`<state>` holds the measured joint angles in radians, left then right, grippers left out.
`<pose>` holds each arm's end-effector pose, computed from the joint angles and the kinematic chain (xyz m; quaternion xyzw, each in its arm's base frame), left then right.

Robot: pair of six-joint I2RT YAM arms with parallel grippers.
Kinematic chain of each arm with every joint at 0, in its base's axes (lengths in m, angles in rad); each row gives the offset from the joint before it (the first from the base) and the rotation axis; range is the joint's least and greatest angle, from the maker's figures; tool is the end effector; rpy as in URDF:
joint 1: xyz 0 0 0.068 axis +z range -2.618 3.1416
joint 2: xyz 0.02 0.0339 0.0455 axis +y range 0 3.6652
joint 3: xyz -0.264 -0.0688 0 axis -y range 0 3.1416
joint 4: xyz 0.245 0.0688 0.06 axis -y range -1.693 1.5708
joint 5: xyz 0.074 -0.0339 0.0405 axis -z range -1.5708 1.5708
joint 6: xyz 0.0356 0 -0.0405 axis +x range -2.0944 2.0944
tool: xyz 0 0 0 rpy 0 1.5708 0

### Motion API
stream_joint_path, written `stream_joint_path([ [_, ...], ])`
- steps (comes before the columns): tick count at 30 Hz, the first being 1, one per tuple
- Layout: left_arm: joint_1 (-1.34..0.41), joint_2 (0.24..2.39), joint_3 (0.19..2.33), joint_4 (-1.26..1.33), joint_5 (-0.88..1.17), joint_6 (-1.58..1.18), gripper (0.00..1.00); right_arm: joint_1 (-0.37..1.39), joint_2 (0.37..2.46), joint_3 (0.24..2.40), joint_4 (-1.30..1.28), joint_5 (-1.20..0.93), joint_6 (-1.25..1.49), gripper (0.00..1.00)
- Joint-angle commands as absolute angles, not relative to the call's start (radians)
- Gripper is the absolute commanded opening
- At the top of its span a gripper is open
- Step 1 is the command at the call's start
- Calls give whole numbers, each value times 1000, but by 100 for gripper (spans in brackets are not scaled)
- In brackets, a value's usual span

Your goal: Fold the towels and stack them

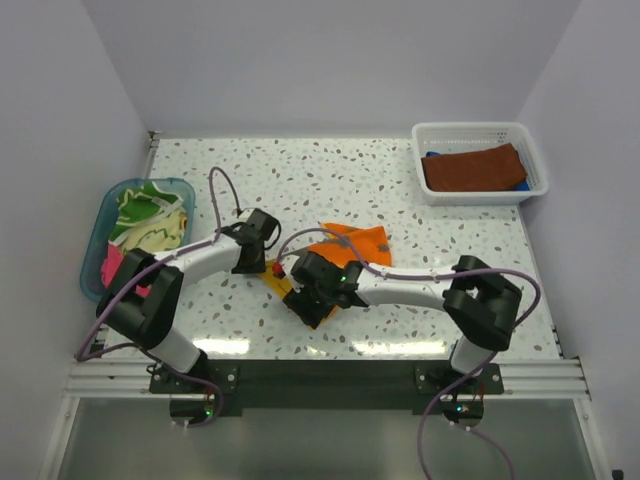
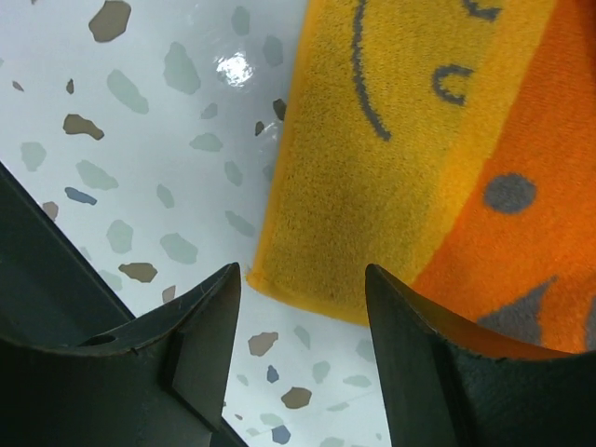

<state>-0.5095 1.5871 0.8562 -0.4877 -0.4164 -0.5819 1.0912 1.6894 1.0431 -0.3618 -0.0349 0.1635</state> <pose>0.2545 -0.1257 0.1586 -0.0711 0.9613 0.0850 0.2521 0.1564 0.3035 0.1833 -0.4341 0.8569 0.1765 0.2149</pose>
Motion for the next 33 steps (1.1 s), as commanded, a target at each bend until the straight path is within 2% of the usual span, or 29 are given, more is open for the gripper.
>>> stream_joint_path([
  [1, -476, 1559, 828, -480, -365, -568, 43, 1126, 1726, 1088, -330, -2, 127, 60],
  [8, -443, 1563, 821, -468, -316, -560, 43, 1170, 1824, 1117, -397, 55, 107, 59],
  [11, -436, 1562, 821, -469, -311, -560, 43, 1183, 1842, 1126, -440, 106, 107, 55],
  [12, -433, 1560, 822, -471, -310, -560, 43, 1187, 1839, 1121, -443, 132, 106, 39],
  [13, -428, 1560, 822, -468, -302, -560, 43, 1187, 1835, 1106, -439, 140, 109, 29],
  [14, -429, 1556, 821, -466, -299, -560, 43, 1187, 1827, 1098, -434, 144, 110, 14],
  [17, -428, 1554, 819, -460, -281, -560, 43, 1187, 1807, 1086, -439, 149, 109, 0],
  [27, -426, 1552, 801, -420, -192, -569, 52, 1186, 1775, 1060, -419, 115, 107, 0],
  [33, -420, 1447, 802, -436, -202, -571, 59, 1186, 1743, 1042, -416, 118, 103, 0],
])
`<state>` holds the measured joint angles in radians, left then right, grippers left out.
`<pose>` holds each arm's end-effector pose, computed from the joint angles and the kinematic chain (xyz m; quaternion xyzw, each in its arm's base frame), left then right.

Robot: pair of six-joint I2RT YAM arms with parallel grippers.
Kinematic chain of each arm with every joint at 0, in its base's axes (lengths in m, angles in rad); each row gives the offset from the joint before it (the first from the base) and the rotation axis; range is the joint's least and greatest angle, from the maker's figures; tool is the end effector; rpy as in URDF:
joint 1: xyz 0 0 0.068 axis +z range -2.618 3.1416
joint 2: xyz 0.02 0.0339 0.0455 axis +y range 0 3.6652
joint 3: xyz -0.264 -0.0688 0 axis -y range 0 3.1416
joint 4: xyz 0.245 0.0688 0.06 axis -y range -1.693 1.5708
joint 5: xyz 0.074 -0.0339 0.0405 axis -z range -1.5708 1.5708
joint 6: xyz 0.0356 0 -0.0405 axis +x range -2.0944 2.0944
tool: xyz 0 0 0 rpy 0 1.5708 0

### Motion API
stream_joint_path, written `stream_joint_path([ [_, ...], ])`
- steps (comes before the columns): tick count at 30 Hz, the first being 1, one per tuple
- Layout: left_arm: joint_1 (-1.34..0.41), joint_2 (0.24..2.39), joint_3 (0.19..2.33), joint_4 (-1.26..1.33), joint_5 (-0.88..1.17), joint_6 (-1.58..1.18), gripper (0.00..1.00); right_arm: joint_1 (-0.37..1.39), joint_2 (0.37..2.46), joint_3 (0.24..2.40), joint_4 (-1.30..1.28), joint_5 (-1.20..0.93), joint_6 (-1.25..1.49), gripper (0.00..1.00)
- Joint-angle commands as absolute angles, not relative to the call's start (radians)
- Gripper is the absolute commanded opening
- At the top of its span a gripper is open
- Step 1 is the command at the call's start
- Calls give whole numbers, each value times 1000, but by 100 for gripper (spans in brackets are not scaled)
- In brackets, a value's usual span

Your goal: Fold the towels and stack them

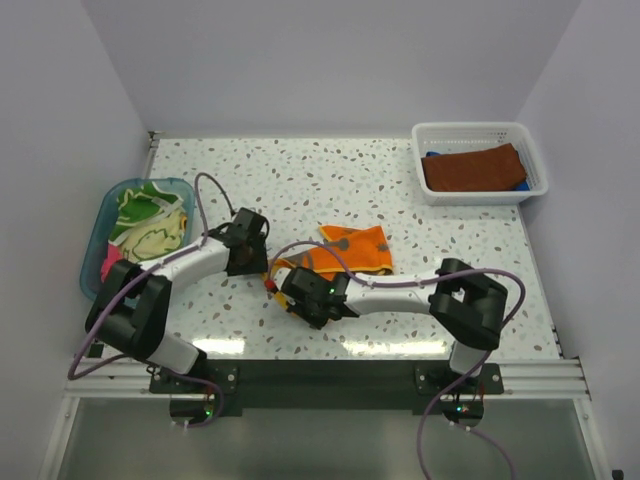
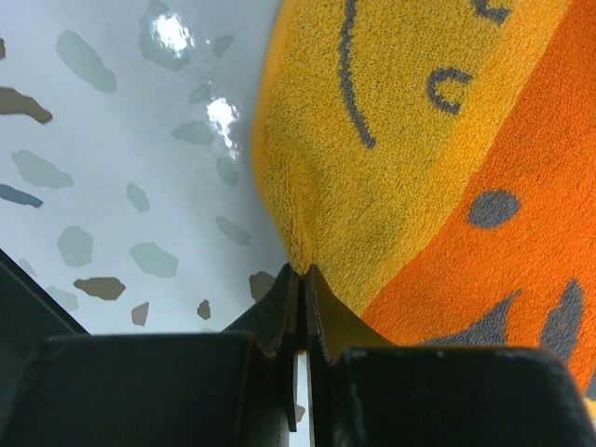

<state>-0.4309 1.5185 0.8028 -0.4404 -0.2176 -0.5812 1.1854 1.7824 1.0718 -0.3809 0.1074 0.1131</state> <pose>0.2524 -0.1076 0.1621 -0.0953 0.9684 -0.0063 0.2305 0.1354 0.3236 0.1602 -0.4846 0.8404 0.1018 0.2203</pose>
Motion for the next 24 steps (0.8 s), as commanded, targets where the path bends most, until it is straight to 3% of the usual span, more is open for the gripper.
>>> stream_joint_path([
  [1, -411, 1425, 804, -446, -202, -571, 59, 1186, 1737, 1037, -414, 120, 100, 0],
  [14, -394, 1334, 719, -361, -48, -523, 68, 1181, 1700, 980, -411, 110, 84, 0],
  [24, -399, 1407, 715, -278, -43, -440, 62, 1181, 1695, 979, -413, 95, 78, 0],
])
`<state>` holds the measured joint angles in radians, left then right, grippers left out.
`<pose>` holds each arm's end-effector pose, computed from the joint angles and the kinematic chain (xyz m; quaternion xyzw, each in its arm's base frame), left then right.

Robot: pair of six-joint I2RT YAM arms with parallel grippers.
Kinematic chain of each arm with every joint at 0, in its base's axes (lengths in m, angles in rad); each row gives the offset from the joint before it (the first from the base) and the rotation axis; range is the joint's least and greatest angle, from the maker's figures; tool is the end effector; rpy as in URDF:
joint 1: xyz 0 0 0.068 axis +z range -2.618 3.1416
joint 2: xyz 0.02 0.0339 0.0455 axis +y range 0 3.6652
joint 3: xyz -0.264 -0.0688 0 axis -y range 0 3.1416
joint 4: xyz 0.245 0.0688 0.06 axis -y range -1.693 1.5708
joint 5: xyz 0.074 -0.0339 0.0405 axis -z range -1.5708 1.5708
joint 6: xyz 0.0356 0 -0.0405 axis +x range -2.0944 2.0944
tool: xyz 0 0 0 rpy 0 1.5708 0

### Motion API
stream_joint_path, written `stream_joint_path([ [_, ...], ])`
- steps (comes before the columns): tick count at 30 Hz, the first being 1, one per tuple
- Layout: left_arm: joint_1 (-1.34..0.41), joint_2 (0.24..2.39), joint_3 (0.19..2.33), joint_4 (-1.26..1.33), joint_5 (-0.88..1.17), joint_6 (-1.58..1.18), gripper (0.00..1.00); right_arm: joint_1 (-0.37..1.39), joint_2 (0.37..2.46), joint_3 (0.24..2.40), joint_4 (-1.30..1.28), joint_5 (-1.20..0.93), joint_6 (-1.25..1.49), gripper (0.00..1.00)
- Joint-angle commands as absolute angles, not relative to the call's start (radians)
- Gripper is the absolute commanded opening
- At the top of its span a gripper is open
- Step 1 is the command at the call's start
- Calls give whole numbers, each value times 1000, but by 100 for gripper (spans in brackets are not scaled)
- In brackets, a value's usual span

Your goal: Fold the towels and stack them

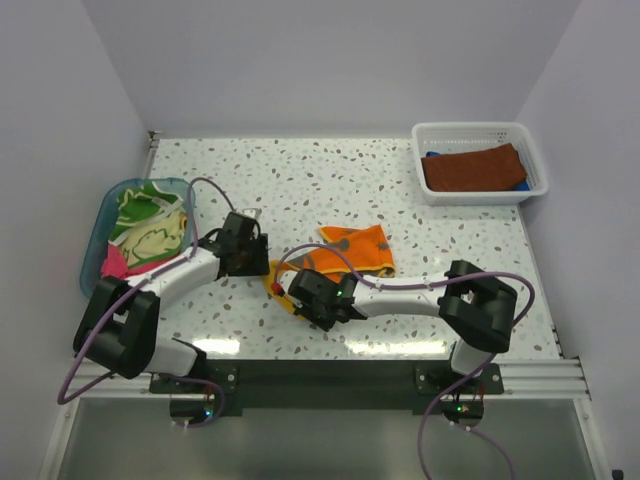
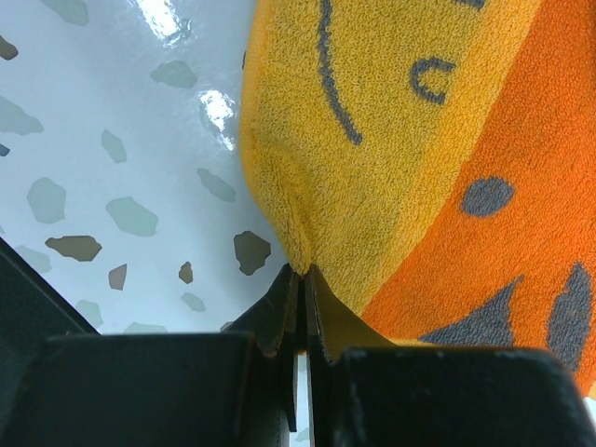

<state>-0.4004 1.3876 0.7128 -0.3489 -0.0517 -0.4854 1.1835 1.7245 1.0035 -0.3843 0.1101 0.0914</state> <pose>0.2380 -0.0987 0.1733 -0.0479 0.9613 -0.0933 0.2547 0.1295 0.3070 0.1600 -0.4937 0.8369 0.0940 0.2169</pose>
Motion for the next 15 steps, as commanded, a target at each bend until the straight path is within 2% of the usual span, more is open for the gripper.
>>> stream_joint_path([
  [1, -399, 1425, 719, -276, -49, -439, 61, 1181, 1695, 979, -413, 94, 77, 0],
  [15, -488, 1588, 799, -409, -208, -497, 54, 1181, 1658, 976, -452, 95, 78, 0],
])
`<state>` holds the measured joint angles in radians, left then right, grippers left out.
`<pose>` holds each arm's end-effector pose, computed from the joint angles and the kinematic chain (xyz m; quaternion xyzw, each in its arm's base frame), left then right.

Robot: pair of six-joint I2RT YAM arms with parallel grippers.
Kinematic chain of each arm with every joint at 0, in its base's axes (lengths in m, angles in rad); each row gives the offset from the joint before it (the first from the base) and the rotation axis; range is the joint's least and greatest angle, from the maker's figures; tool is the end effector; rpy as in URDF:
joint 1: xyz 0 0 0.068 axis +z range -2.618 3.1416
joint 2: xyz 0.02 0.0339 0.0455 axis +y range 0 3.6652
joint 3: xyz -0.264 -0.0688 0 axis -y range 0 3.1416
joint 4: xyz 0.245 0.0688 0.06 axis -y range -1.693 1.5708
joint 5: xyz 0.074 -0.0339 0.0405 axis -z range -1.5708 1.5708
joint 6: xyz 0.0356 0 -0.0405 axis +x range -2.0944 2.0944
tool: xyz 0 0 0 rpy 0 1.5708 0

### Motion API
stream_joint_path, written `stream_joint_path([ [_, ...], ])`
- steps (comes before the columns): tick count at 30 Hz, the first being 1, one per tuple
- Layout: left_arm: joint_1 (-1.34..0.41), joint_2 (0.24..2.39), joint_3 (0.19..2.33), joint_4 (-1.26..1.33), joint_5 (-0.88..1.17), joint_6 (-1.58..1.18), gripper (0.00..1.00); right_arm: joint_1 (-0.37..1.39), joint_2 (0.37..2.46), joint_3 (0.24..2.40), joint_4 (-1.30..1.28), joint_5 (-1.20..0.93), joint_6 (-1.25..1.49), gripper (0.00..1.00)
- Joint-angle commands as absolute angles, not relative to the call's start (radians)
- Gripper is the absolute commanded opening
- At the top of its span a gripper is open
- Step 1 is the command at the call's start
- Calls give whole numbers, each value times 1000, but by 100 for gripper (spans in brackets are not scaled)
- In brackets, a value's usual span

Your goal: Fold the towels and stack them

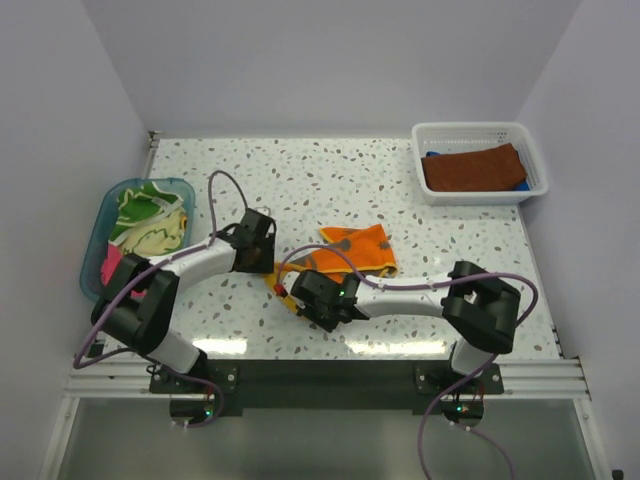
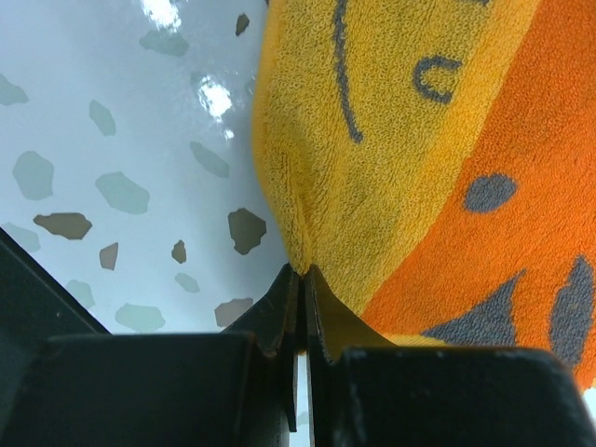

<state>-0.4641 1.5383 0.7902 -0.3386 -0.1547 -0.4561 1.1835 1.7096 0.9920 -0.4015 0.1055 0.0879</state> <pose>0.2552 -0.1216 0.1580 -0.0146 0.9680 -0.0389 0.2474 0.1275 0.3026 0.1606 -0.4968 0.8370 0.0914 0.2104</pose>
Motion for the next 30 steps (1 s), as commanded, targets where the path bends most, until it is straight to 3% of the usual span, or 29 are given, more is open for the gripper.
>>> stream_joint_path([
  [1, -492, 1600, 801, -423, -230, -508, 54, 1180, 1642, 974, -457, 97, 77, 0],
  [10, -601, 1629, 779, -486, -224, -636, 41, 1181, 1592, 962, -479, 112, 81, 0],
  [13, -630, 1661, 750, -463, -192, -683, 26, 1181, 1591, 965, -469, 109, 89, 0],
  [14, -634, 1666, 743, -457, -186, -699, 14, 1181, 1589, 965, -468, 109, 87, 0],
  [16, -635, 1671, 727, -453, -187, -710, 1, 1181, 1579, 965, -465, 118, 89, 0],
  [24, -632, 1534, 856, -581, -241, -707, 0, 1158, 1514, 1000, -515, 199, 75, 0],
  [30, -592, 1434, 1155, -684, -265, -669, 0, 1028, 1405, 1120, -597, 252, 43, 0],
])
